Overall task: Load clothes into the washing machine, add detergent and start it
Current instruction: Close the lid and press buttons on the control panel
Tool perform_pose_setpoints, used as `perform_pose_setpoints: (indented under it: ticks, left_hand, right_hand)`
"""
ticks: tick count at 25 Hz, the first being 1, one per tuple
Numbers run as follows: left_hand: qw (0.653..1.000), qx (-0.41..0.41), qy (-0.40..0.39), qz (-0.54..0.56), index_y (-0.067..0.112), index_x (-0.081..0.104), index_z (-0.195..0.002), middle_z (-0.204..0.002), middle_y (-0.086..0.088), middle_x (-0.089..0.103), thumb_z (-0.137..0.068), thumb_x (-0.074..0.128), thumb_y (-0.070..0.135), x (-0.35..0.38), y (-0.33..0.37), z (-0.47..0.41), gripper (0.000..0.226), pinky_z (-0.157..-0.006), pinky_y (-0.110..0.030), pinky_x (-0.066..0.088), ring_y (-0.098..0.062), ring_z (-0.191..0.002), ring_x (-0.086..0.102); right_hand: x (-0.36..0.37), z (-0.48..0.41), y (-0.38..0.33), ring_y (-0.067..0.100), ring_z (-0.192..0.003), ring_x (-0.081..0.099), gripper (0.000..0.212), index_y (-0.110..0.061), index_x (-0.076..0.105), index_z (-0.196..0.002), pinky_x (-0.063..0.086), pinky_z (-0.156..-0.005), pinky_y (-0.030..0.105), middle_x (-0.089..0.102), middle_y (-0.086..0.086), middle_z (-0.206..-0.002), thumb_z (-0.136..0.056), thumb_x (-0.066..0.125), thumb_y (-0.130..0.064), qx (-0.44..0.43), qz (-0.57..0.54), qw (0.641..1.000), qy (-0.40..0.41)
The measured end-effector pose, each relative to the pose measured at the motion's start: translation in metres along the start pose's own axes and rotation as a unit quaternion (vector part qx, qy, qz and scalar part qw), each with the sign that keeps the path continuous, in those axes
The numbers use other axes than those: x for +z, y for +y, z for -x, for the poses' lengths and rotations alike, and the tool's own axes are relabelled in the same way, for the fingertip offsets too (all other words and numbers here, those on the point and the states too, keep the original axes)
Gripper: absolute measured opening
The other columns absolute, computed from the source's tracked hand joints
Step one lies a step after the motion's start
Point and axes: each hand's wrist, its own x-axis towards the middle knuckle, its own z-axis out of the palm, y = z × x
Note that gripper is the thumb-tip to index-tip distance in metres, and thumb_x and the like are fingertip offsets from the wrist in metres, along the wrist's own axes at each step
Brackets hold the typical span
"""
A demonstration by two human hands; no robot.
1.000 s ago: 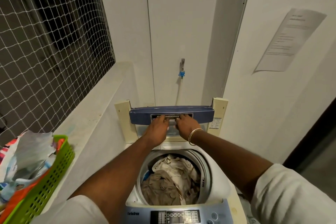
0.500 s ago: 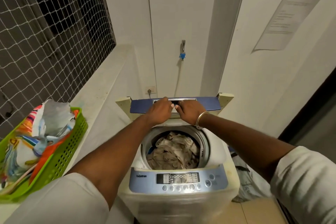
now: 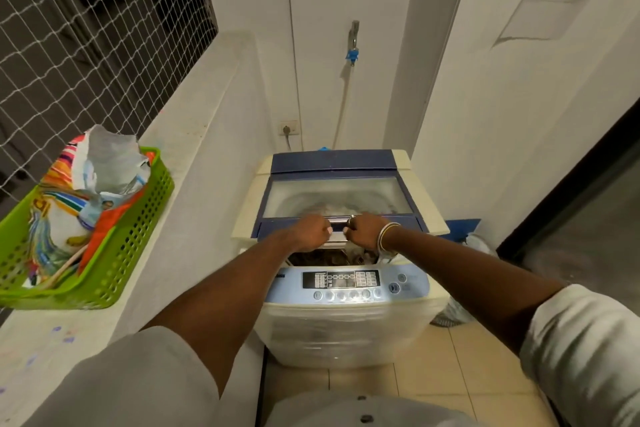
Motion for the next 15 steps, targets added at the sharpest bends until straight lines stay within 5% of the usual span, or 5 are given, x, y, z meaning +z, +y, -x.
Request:
perform_pose_setpoints:
  ticks: [4, 9, 15]
  left_hand:
    - [0.999, -0.040, -0.022, 0.006, 0.004, 0.069, -0.081, -0.085, -0.015, 0.070, -0.095, 0.047, 0.011, 0.032, -0.017, 0.003, 0.026, -0.081, -0.045, 0.054, -0.031, -0.086, 0.066]
    - [0.998, -0.025, -0.025, -0.050, 0.007, 0.067, -0.102, -0.114, -0.012, 0.060, -0.093, 0.048, 0.004, 0.056, -0.019, 0.003, 0.021, -0.092, -0.045, 0.050, -0.029, -0.103, 0.061]
    - [0.997, 0.002, 0.013, -0.074, 0.007, 0.062, -0.103, -0.112, -0.013, 0.054, -0.082, 0.047, -0.009, 0.073, -0.032, 0.007, 0.030, -0.077, -0.034, 0.044, -0.030, -0.098, 0.058]
  right_hand:
    - [0.031, 0.002, 0.002, 0.027, -0.088, 0.063, 0.031, -0.010, 0.066, -0.104, 0.043, -0.074, 0.029, 0.070, 0.012, -0.101, -0.100, 0.044, -0.031, 0.019, 0.019, 0.999, -0.030]
    - [0.054, 0.003, 0.007, 0.031, -0.101, 0.064, 0.025, -0.010, 0.069, -0.110, 0.047, -0.081, 0.031, 0.071, 0.013, -0.109, -0.094, 0.051, -0.017, 0.028, 0.034, 0.998, -0.050]
    - [0.064, -0.001, 0.009, 0.029, -0.098, 0.066, 0.025, -0.016, 0.071, -0.111, 0.052, -0.082, 0.033, 0.072, 0.009, -0.105, -0.092, 0.055, -0.015, 0.053, 0.033, 0.998, -0.030]
